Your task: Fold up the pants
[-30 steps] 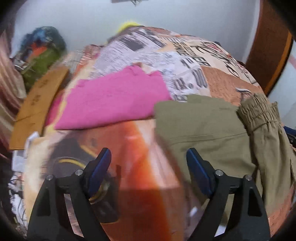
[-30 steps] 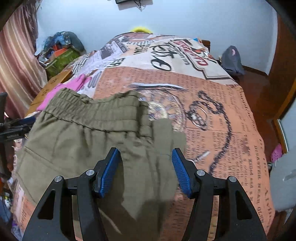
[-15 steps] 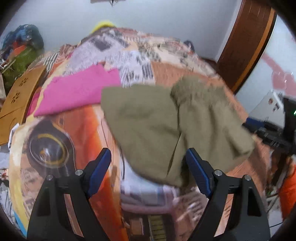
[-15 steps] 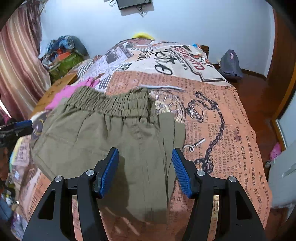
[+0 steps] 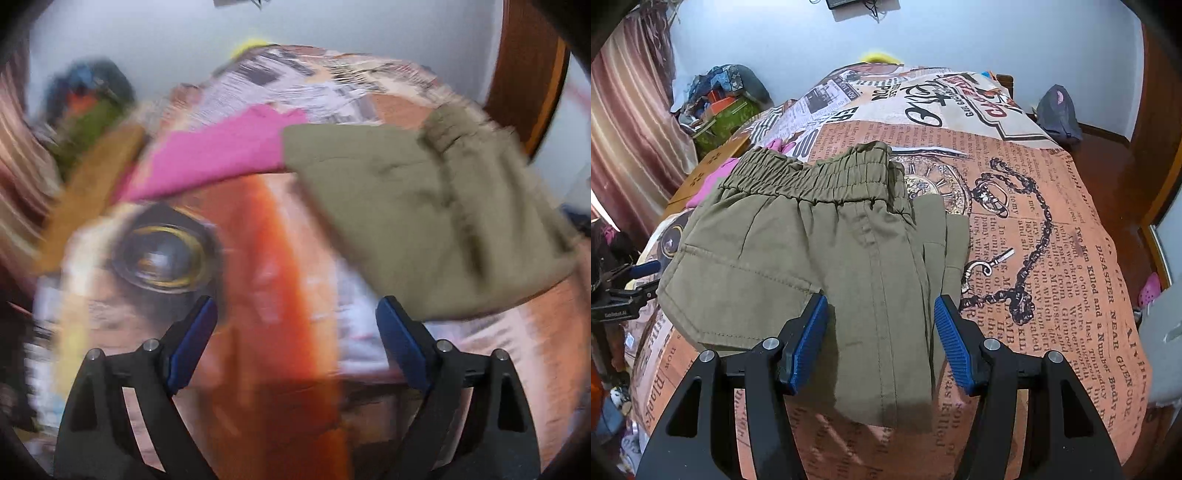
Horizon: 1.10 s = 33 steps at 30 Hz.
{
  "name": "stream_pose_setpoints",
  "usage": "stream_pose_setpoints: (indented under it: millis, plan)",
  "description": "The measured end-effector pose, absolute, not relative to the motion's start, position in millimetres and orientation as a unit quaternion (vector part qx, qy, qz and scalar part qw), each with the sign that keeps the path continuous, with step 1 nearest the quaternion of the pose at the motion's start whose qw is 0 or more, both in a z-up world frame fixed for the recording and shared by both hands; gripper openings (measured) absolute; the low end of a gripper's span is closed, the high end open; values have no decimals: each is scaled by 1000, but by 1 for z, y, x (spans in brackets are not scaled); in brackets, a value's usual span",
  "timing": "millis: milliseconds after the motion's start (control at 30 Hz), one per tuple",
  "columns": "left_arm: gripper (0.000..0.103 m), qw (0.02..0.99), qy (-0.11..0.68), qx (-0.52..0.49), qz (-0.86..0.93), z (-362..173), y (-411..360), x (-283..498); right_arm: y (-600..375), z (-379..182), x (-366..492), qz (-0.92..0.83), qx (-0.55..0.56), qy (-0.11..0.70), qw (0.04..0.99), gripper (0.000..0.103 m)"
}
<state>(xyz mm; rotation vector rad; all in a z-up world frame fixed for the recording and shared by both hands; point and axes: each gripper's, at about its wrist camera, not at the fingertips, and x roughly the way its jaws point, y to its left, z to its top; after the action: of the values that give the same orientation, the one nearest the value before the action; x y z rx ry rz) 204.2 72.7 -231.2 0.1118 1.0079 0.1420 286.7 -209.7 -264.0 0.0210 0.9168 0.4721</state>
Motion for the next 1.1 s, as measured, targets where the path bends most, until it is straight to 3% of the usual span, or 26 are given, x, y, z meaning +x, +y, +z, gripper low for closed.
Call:
stream_pose_setpoints:
  millis: [133,433,967,1100]
  plan:
    - [83,866,497,-4,54,-227,99,197,-213,-264,287,226,12,438,870,56]
    - [84,901,434,-24,-9,-181,73,226,-237,-240,294,200,24,414,888,56]
    - [84,869,488,-77,-38,-234,75,311,-224,-267,340,224,35,453,862,57]
    - [85,862,495,-94,-51,-242,72,317,-228,-281,347,221,51,465,856,71]
